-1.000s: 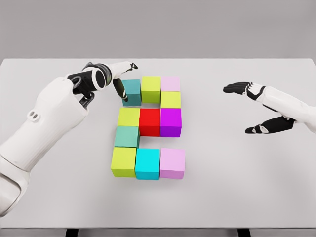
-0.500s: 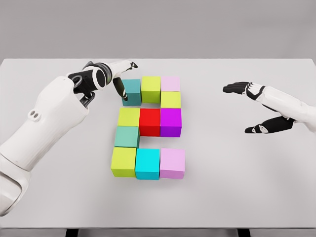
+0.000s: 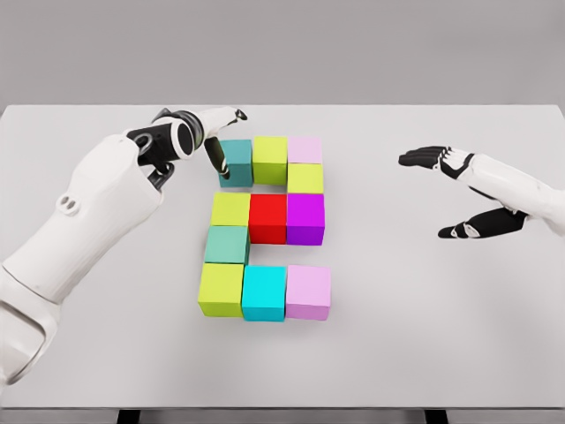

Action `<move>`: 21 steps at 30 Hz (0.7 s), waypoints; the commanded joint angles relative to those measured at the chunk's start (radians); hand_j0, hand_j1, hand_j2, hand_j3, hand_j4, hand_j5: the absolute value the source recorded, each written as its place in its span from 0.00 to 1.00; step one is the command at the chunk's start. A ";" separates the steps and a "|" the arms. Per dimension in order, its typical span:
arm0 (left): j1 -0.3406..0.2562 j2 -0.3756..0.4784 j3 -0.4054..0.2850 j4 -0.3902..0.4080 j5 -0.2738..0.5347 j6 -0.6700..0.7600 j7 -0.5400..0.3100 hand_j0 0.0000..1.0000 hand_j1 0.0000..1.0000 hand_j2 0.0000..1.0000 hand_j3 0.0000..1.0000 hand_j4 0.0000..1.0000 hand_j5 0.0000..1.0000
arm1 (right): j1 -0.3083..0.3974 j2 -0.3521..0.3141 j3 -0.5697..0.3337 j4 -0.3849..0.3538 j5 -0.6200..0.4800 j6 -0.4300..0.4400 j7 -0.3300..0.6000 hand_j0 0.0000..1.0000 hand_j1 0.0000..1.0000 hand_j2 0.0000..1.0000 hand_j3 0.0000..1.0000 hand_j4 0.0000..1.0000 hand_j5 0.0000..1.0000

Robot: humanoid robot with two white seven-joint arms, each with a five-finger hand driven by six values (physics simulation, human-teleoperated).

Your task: Assemble the squares on the desktop into the number 2

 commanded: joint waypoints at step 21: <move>-0.002 -0.015 0.001 0.024 -0.026 -0.003 0.001 1.00 1.00 1.00 1.00 1.00 1.00 | 0.000 -0.003 -0.001 -0.005 -0.007 0.003 0.000 1.00 1.00 1.00 1.00 1.00 1.00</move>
